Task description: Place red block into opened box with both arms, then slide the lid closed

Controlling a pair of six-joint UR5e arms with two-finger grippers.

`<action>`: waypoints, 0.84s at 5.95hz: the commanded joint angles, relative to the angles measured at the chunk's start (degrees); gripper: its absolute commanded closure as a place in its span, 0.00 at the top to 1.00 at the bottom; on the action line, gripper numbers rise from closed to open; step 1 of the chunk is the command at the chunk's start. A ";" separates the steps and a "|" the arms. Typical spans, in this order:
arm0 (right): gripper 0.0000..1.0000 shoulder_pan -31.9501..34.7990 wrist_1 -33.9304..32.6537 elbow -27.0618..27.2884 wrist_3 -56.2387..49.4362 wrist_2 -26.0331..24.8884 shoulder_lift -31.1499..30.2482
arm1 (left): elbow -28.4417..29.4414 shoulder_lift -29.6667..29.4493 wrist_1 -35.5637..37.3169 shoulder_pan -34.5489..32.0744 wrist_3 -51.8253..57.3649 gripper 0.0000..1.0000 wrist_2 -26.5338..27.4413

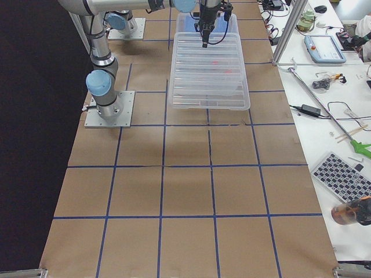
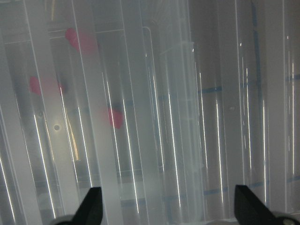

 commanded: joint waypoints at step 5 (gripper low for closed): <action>1.00 -0.13 0.06 0.00 0.00 -0.19 0.00 | -0.26 -1.59 1.82 -1.68 0.06 0.49 0.13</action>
